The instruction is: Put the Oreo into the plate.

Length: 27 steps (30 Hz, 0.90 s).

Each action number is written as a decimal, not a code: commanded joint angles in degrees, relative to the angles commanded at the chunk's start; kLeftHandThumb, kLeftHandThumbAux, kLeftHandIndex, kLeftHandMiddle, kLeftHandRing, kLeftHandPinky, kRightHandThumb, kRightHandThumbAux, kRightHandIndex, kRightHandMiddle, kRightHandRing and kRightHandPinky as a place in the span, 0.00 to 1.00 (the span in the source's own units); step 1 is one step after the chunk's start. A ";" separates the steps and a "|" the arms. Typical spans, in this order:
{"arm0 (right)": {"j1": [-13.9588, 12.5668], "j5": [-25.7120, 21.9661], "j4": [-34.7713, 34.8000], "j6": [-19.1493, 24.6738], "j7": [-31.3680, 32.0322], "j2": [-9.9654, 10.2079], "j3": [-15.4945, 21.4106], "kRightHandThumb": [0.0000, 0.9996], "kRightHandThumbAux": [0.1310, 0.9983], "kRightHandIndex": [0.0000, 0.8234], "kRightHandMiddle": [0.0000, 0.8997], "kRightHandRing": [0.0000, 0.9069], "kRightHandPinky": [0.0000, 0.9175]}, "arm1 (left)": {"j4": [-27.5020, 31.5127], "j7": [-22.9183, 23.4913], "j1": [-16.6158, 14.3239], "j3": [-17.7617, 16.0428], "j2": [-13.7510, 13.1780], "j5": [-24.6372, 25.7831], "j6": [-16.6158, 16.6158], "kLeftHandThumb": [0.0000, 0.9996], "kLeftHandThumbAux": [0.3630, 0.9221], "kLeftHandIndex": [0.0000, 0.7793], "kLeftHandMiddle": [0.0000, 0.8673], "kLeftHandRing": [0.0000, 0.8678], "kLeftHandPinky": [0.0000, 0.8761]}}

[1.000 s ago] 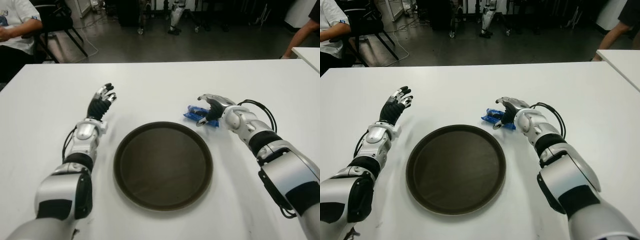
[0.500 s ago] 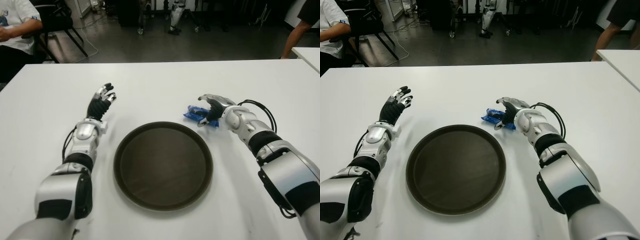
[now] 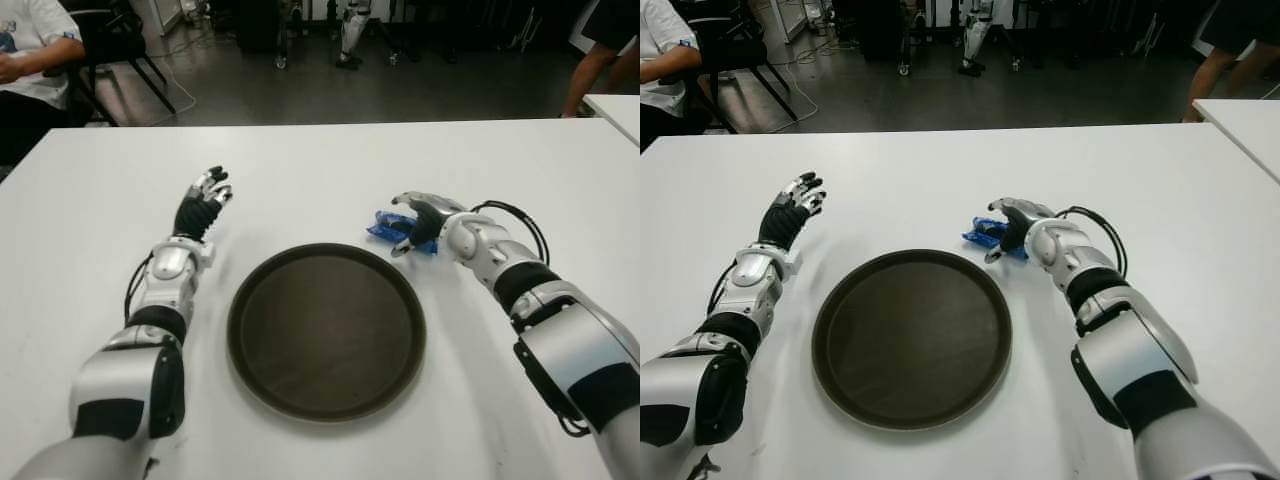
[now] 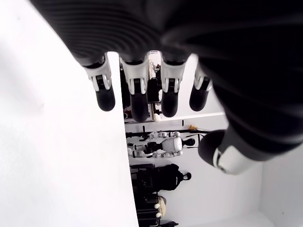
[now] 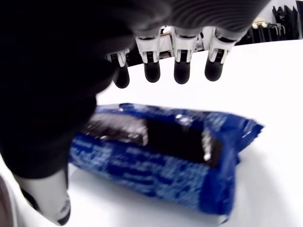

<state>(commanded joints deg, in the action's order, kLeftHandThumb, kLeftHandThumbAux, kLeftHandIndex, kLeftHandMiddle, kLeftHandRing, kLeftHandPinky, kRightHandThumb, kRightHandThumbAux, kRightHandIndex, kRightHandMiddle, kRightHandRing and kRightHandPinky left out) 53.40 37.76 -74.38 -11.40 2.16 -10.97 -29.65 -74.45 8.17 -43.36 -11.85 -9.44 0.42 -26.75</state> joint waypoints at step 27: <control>-2.10 0.08 -0.63 -0.91 0.95 1.66 -1.99 0.00 0.71 0.10 0.10 0.09 0.09 | 0.03 -0.39 -0.13 -0.18 0.11 -0.06 0.48 0.11 0.45 0.07 0.14 0.12 0.10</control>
<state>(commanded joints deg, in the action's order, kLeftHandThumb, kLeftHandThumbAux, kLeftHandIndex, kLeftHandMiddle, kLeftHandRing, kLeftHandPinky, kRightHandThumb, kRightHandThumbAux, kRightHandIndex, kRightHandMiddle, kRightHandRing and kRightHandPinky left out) 51.31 37.84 -75.01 -12.31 3.11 -9.30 -31.64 -74.42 7.78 -43.49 -12.04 -9.33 0.36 -26.27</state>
